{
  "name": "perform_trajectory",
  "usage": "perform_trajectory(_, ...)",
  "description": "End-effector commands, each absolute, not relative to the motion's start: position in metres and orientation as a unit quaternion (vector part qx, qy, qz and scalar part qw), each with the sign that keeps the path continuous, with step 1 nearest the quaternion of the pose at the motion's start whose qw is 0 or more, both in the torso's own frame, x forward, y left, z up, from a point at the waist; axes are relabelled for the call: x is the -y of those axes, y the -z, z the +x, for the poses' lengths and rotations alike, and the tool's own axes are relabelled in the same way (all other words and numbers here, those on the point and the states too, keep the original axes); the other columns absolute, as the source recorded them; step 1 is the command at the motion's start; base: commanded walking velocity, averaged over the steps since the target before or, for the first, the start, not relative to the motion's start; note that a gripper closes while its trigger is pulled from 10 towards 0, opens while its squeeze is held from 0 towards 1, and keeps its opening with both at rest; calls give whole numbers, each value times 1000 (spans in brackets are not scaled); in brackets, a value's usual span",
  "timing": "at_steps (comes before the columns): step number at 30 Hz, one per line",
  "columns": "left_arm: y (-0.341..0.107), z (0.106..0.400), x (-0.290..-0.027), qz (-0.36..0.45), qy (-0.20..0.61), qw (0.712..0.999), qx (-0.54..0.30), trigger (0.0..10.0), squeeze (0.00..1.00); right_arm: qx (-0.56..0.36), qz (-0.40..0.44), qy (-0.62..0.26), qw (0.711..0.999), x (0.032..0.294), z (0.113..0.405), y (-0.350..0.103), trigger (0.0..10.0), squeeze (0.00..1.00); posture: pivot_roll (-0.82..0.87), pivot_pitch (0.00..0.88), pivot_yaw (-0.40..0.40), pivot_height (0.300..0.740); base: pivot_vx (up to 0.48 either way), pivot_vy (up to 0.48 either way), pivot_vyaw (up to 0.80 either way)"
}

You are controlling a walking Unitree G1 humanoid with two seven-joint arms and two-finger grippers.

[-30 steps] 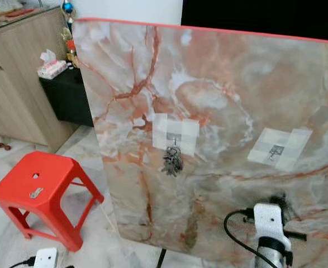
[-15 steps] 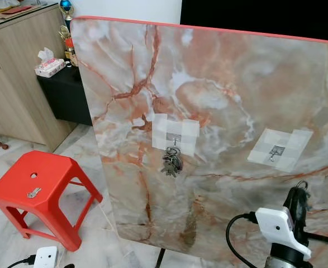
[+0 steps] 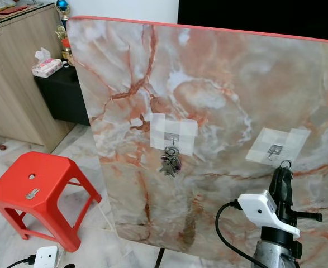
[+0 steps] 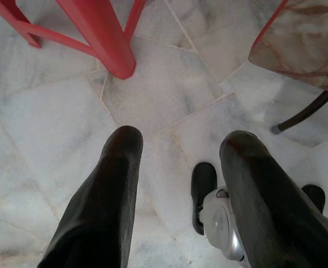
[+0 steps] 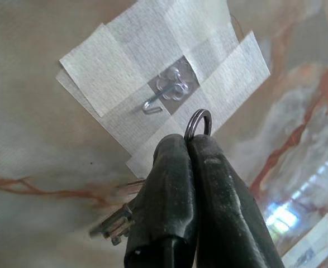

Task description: Hang keys on a hook

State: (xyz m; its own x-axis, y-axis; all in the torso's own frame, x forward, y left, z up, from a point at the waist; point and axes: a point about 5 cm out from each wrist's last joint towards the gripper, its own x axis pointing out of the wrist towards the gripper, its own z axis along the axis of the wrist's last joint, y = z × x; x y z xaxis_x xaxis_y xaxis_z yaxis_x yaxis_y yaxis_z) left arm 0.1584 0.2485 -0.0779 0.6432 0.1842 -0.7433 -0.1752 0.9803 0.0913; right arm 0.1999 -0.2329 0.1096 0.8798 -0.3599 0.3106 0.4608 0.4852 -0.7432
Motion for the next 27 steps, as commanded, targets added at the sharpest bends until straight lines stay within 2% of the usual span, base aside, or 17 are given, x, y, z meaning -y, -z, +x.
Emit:
perform_trajectory(1, 80, 154, -248, 3, -98, 902, -421, 10000, 0, 76, -460, 235, 853, 232, 202, -120, 10000, 0, 58, 0, -50, 740, 0, 0, 0)
perform_trajectory(12, 81, 154, -248, 3, -98, 902, -421, 10000, 0, 92, -476, 207, 850, 223, 208, -124, 10000, 0, 63, 0, -52, 740, 0, 0, 0)
perform_trajectory(27, 81, 153, -248, 4, -98, 901, -422, 10000, 0, 59, -488, 183, 851, 225, 212, -115, 10000, 0, 62, 0, -53, 740, 0, 0, 0)
